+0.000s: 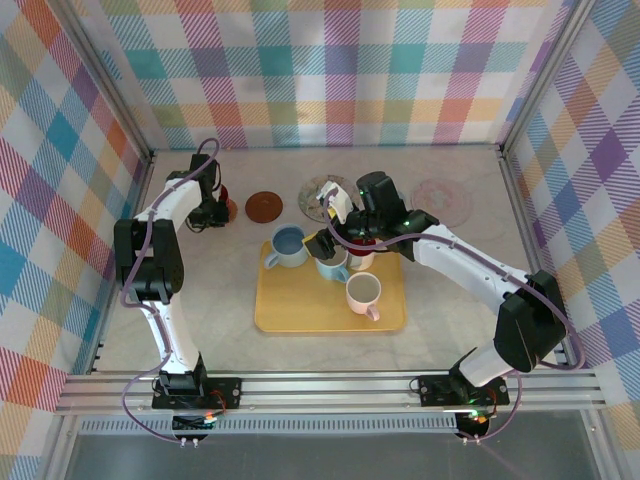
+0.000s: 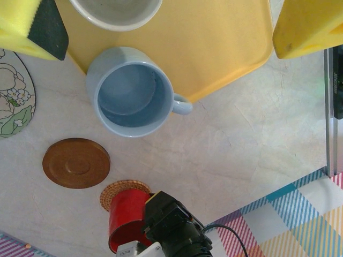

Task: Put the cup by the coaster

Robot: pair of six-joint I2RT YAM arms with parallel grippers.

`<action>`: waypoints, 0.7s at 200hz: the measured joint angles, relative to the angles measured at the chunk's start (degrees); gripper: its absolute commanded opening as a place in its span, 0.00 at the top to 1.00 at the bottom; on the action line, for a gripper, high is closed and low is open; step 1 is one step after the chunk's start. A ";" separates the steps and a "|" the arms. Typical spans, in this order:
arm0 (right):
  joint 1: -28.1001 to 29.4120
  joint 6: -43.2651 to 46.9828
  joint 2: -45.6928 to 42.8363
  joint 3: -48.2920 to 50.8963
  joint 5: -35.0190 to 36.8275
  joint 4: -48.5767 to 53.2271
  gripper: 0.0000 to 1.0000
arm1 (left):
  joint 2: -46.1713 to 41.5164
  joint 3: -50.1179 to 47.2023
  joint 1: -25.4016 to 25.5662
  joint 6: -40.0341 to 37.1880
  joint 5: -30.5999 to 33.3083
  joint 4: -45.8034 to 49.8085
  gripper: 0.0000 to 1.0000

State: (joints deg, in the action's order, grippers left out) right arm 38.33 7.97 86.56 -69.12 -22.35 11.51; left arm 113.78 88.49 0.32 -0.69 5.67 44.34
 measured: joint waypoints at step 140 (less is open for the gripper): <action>0.39 0.42 0.02 0.00 0.00 0.17 0.01 | 0.92 -0.02 -0.11 -0.09 0.00 -1.20 0.66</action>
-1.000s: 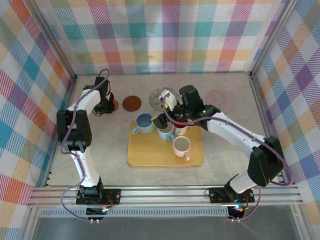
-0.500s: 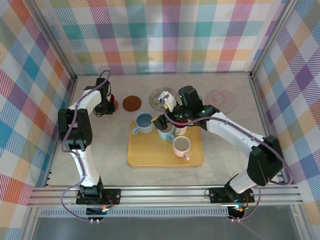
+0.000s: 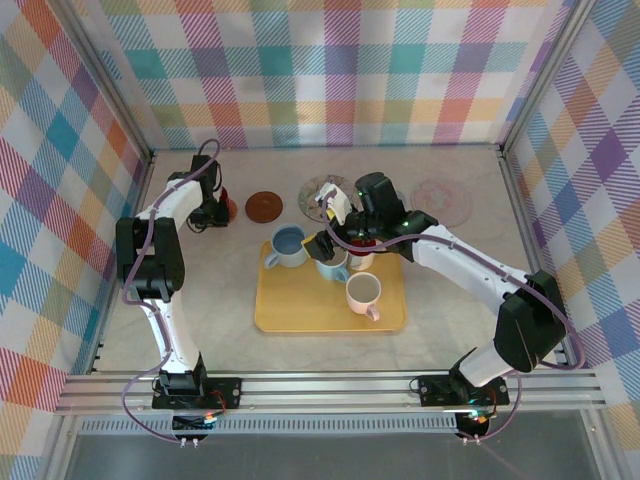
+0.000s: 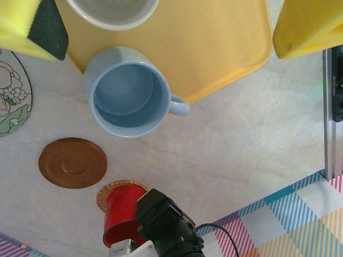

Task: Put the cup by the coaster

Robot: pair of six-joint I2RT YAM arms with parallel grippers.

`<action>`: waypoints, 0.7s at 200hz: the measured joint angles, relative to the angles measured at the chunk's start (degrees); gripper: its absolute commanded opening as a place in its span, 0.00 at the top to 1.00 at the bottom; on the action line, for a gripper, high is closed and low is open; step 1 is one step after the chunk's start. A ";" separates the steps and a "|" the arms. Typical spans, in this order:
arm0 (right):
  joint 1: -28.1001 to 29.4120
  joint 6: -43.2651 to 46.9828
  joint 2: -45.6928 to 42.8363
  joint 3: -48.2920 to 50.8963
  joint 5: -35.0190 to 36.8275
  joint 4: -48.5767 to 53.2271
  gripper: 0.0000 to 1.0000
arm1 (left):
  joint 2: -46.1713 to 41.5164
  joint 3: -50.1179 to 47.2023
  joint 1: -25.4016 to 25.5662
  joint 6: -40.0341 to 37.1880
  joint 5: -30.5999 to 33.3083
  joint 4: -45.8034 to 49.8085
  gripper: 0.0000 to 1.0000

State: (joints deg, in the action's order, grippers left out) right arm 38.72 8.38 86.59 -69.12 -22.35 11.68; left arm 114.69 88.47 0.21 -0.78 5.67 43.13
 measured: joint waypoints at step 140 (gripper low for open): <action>0.00 1.14 0.00 0.00 0.04 1.29 0.01 | -1.60 0.46 0.00 -0.11 1.92 0.63 0.15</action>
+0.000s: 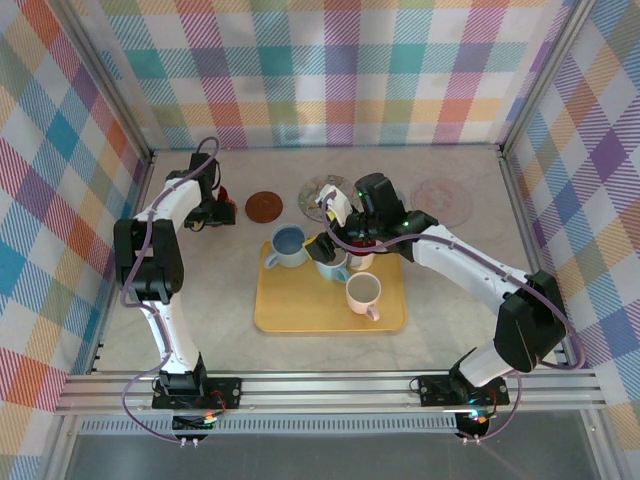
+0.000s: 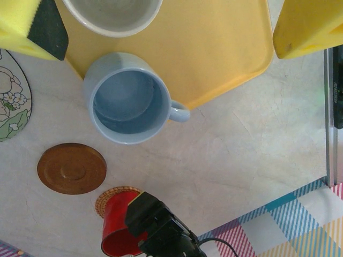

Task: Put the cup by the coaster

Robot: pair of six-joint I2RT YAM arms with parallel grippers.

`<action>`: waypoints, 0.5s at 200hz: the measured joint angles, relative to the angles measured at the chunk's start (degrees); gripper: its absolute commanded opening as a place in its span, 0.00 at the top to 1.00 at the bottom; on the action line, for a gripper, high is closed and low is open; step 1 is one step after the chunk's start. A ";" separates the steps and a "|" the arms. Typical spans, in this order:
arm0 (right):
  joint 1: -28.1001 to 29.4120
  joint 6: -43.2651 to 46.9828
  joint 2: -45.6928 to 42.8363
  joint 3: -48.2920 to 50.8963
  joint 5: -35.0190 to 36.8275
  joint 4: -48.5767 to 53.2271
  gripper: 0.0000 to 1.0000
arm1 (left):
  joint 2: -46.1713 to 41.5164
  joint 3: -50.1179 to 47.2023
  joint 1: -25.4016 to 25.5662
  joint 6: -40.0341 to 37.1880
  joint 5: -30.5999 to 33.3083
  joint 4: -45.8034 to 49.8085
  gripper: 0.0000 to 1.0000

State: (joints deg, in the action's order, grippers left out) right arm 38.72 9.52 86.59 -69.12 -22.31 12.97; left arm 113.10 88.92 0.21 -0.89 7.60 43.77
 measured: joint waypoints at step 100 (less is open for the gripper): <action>0.26 0.39 -3.43 0.57 0.42 0.09 0.01 | -18.84 1.46 0.00 0.66 -8.72 2.47 0.00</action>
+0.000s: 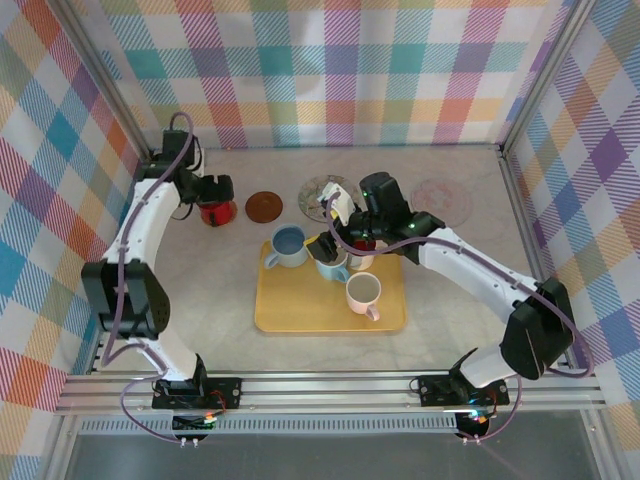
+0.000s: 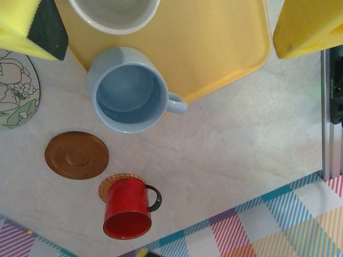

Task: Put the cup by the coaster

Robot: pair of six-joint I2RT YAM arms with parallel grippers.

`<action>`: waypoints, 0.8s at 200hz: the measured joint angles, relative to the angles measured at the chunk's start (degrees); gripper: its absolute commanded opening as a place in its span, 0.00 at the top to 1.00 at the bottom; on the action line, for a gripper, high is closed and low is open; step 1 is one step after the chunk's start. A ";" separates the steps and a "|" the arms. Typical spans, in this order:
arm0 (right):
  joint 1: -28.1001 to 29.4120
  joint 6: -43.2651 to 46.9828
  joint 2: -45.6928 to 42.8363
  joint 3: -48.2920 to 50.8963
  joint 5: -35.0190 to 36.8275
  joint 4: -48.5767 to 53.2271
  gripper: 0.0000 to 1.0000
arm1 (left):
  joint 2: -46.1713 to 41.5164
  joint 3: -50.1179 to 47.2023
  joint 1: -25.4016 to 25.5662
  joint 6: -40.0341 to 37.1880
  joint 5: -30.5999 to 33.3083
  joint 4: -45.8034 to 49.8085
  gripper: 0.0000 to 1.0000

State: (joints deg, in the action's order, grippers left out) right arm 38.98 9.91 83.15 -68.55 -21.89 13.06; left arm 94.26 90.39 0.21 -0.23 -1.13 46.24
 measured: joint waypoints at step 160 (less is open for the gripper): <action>0.70 0.20 -12.96 7.13 0.28 4.37 0.01 | -23.93 -9.14 13.88 -8.02 -11.37 7.76 0.00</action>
State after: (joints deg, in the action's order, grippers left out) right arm 39.68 10.11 70.19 -61.43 -21.61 17.43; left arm 70.32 81.25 14.09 -8.25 -12.49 54.00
